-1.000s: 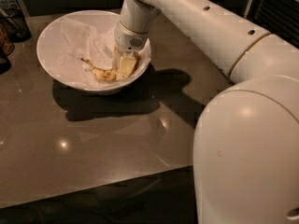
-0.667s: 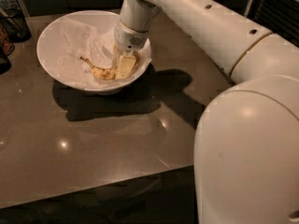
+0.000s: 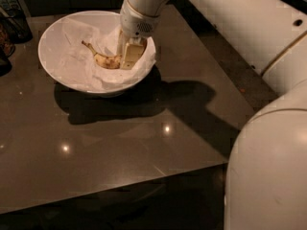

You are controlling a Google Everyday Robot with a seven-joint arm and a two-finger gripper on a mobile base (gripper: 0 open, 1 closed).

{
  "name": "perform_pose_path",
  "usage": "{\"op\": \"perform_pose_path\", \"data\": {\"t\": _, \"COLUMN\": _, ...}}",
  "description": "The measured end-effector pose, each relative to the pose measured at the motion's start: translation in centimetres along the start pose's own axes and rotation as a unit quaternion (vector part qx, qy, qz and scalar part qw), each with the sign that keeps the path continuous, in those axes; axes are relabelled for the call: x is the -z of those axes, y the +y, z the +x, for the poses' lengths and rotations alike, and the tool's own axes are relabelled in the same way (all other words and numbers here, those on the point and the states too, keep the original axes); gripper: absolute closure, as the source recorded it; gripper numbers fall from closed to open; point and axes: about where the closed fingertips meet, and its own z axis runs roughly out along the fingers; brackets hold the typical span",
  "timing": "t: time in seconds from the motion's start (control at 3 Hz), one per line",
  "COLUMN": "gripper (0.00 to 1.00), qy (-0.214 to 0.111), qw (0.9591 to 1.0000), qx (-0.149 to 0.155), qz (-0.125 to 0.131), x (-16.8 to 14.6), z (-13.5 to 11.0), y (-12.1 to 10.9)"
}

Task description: Pick banana from white bowl

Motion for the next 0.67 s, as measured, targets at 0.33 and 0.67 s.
{"op": "perform_pose_path", "data": {"t": 0.33, "gripper": 1.0, "qy": 0.0, "qw": 1.0, "qx": 0.0, "qz": 0.001, "x": 0.13, "z": -0.07, "y": 0.0}}
{"op": "perform_pose_path", "data": {"t": 0.67, "gripper": 1.0, "qy": -0.014, "qw": 0.9998, "qx": -0.007, "qz": 0.008, "x": 1.03, "z": 0.61, "y": -0.28}}
